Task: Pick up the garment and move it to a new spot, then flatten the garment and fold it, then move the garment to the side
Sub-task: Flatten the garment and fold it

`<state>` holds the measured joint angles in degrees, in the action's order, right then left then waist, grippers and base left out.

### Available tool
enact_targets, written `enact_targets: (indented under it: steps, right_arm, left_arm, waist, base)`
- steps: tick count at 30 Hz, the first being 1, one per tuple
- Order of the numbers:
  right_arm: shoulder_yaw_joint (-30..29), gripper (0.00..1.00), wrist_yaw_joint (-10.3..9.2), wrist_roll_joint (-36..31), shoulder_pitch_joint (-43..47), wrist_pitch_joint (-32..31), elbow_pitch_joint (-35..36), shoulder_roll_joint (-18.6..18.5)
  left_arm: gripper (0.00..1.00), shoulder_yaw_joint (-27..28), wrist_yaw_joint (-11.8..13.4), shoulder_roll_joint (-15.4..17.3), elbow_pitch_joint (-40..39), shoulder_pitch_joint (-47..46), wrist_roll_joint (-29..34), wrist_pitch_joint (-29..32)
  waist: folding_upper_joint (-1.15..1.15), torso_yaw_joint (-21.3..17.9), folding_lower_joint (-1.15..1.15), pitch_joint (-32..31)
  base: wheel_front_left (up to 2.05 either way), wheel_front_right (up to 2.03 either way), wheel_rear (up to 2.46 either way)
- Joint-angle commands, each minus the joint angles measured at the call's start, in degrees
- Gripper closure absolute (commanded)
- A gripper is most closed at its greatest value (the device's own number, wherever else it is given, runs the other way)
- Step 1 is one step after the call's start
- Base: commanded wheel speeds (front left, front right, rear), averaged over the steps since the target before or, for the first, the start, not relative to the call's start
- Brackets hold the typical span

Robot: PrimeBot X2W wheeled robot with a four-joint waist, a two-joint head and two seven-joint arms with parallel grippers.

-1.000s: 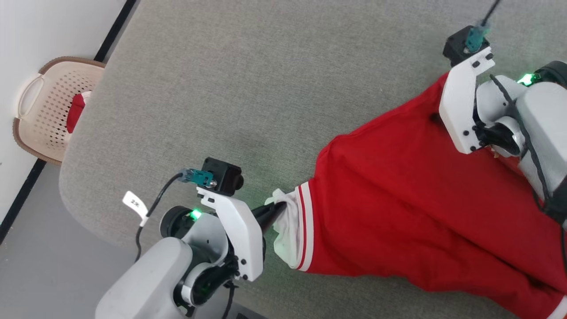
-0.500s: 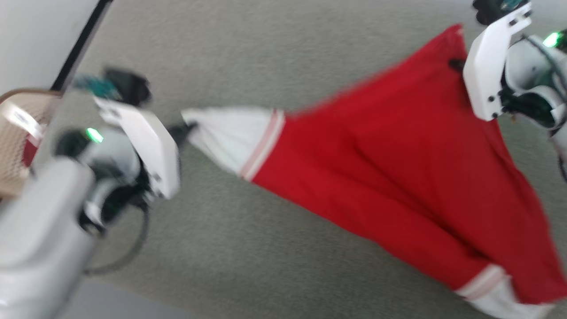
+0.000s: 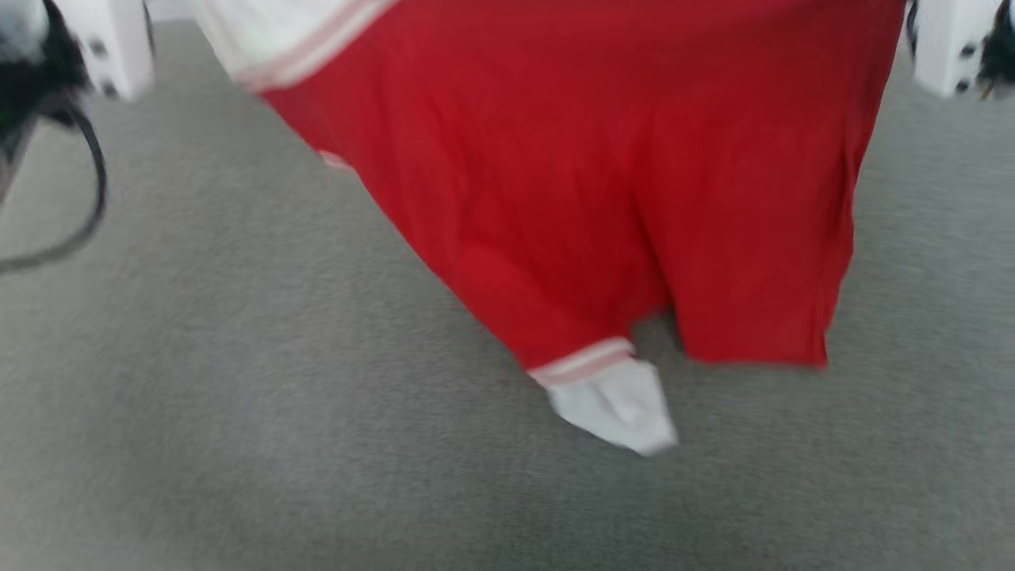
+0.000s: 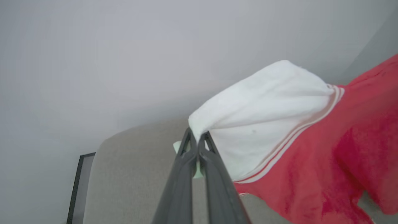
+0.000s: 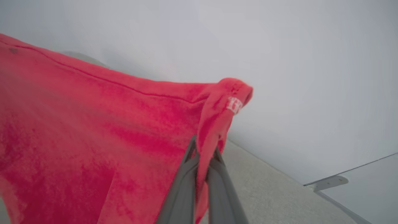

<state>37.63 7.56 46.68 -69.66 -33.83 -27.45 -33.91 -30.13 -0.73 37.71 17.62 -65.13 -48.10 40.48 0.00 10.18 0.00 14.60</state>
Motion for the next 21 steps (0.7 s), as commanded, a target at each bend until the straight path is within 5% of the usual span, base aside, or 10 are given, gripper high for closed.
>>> enact_targets:
  steps: [1, 10, 18, 21]
  right_arm:
    - [-0.9, 1.0, -0.14, -0.5, -1.0, -0.1, 0.1, 0.8]
    - [-6.1, 1.0, -0.14, -9.2, -8.9, 6.0, -8.4, 7.2]
    - [-14.2, 1.0, -0.14, -26.1, -18.1, 31.7, -23.5, 15.1]
    - [-15.9, 1.0, -0.14, -31.3, -18.5, 38.5, -28.2, 17.8]
  left_arm:
    - [1.0, 0.2, -0.5, -0.6, 1.5, -2.7, 1.4, -0.5]
    - [1.0, -0.5, -1.6, -6.6, 16.3, -18.6, 9.2, -14.2]
    - [1.0, -1.6, 0.9, -11.3, 27.7, -32.8, 19.8, -42.4]
    - [1.0, -1.9, -0.1, -12.5, 30.8, -34.4, 21.4, -51.2]
  waist:
    - [0.0, -2.2, 0.0, -0.8]
    - [0.0, -5.6, 0.0, 3.7]
    - [0.0, -6.3, 0.0, 7.2]
    - [0.0, -6.1, 0.0, 7.1]
  base:
    - [0.0, 0.0, 0.0]
    - [0.0, 0.0, 0.0]
    - [0.0, 0.0, 0.0]
    - [0.0, 0.0, 0.0]
